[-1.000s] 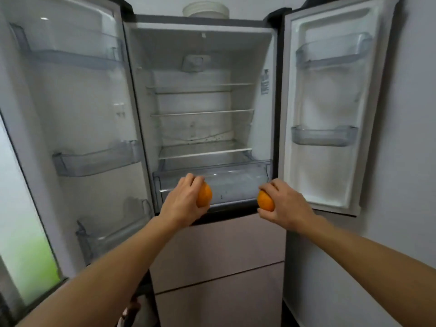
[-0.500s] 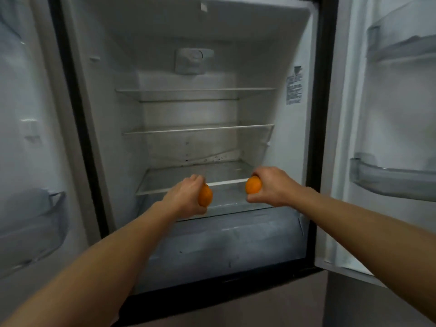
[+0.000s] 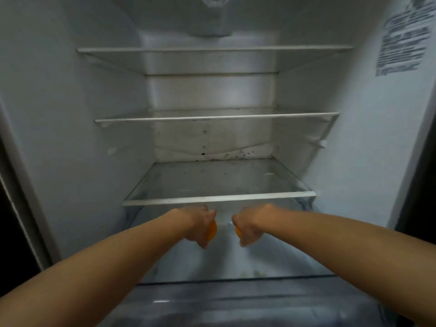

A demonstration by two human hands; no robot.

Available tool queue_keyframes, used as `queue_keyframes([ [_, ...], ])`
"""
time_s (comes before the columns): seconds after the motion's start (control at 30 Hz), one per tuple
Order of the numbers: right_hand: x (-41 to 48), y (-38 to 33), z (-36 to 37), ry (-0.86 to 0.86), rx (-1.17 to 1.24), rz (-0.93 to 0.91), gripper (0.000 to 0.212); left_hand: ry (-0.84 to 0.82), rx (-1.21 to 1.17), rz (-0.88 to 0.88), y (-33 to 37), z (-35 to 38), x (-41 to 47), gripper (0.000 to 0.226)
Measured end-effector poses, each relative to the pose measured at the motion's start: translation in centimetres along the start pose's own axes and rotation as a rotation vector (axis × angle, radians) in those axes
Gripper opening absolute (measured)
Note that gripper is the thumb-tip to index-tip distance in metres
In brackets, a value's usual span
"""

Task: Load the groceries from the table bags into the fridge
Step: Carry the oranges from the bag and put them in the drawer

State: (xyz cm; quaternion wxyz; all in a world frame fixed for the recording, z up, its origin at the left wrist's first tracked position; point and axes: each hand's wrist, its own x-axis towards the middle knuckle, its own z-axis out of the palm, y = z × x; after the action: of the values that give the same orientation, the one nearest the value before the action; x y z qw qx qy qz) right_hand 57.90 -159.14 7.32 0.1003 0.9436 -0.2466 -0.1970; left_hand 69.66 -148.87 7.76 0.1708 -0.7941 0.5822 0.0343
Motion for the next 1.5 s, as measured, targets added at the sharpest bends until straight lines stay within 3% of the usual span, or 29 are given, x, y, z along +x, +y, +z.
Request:
queue_keyframes([
  [0.2,5.7,1.3,1.5,0.008,0.108,-0.034,0.068,-0.021,-0.154,-0.029,-0.6,2.3,4.5,0.085],
  [0.3,6.8,2.0,2.6,-0.018,0.266,-0.035,0.069,-0.024,-0.215,-0.02,-0.6,3.1,5.6,0.065],
  [0.4,7.5,2.5,3.3,-0.045,0.259,-0.074,0.06,-0.028,-0.268,0.005,-0.7,3.2,6.5,0.056],
  [0.47,6.9,2.6,3.3,-0.065,0.186,-0.086,0.053,-0.045,-0.262,-0.018,-0.7,3.4,6.8,0.074],
  [0.57,4.8,2.6,2.8,-0.07,0.116,0.018,0.08,-0.073,-0.249,-0.095,-0.8,3.3,6.4,0.099],
  [0.63,2.5,2.5,2.1,-0.076,0.09,0.096,0.078,-0.053,-0.249,-0.108,-0.7,2.7,5.5,0.089],
  [0.73,-0.6,2.8,1.6,-0.117,0.118,0.128,0.057,-0.046,-0.167,-0.062,-0.5,1.7,3.1,0.056],
  [0.83,-4.1,2.5,1.4,0.005,0.14,0.135,0.051,-0.007,-0.107,-0.011,0.2,1.1,0.4,0.042],
  [0.93,-7.5,1.6,0.8,0.265,0.075,0.164,0.038,0.154,-0.061,0.045,1.1,0.1,-3.1,0.02],
  [1.1,-13.0,-0.7,-0.8,0.607,-0.001,0.2,0.032,0.454,0.068,-0.043,2.1,-0.7,-9.6,0.028],
  [1.33,-18.1,-4.5,-0.1,0.84,-0.084,0.092,0.027,0.684,0.137,-0.105,2.6,0.0,-18.7,0.016],
  [1.5,-23.5,-8.5,2.3,0.935,-0.061,-0.058,0.028,0.706,0.104,-0.15,4.8,2.9,-26.3,0.015],
])
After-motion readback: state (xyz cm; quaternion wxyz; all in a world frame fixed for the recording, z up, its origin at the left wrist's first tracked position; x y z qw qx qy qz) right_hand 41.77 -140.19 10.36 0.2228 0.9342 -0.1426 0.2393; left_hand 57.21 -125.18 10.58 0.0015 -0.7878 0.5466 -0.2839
